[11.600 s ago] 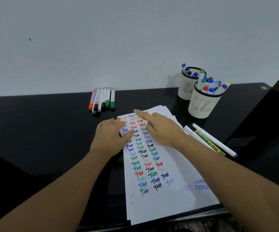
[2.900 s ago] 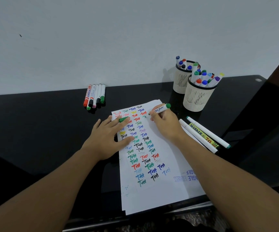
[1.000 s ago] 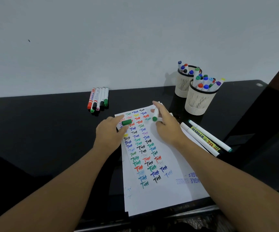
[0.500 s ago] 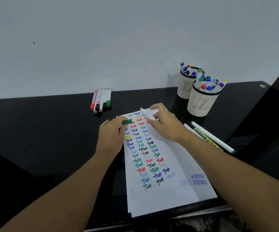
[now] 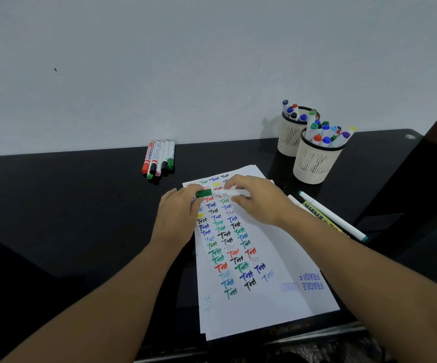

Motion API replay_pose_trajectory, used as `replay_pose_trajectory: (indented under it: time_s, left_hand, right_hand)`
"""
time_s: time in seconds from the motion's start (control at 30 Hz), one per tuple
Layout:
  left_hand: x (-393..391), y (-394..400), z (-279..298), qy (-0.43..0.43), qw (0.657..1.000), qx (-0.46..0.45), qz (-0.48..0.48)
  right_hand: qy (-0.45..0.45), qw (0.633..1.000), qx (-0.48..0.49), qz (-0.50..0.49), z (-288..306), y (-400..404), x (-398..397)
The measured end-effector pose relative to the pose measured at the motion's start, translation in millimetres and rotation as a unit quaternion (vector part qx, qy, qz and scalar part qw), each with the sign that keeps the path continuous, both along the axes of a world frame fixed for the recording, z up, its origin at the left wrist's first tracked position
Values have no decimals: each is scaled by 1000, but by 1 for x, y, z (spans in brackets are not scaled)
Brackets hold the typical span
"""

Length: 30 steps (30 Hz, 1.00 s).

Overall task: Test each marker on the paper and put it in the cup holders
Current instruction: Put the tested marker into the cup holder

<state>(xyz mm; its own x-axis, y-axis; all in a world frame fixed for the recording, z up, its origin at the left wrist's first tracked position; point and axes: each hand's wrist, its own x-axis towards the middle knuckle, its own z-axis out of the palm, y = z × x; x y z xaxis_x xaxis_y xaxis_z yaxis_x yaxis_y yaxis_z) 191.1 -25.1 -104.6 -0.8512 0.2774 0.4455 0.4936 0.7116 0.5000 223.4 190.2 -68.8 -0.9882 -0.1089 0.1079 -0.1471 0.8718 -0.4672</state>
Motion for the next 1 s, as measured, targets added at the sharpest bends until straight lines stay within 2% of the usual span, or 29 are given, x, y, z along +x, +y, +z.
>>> replay_pose_trajectory:
  time_s: [0.3, 0.5, 0.6, 0.77, 0.87, 1.0]
  left_hand:
    - [15, 2, 10, -9, 999, -35, -22]
    - [7, 3, 3, -119, 992, -10, -30]
    - [3, 2, -1, -135, 990, 3, -27]
    - [-4, 2, -14, -50, 989, -135, -37]
    - [-6, 2, -15, -69, 980, -181, -44]
    - [-9, 2, -15, -79, 976, -197, -45]
  right_hand:
    - [23, 992, 112, 45, 10, -14, 4]
    - [7, 990, 105, 91, 4, -15, 3]
    - [21, 995, 63, 69, 2, -14, 3]
    - [16, 998, 49, 18, -3, -7, 4]
    - [6, 999, 47, -5, -5, 1, 6]
    - [-7, 1000, 22, -14, -5, 3, 9]
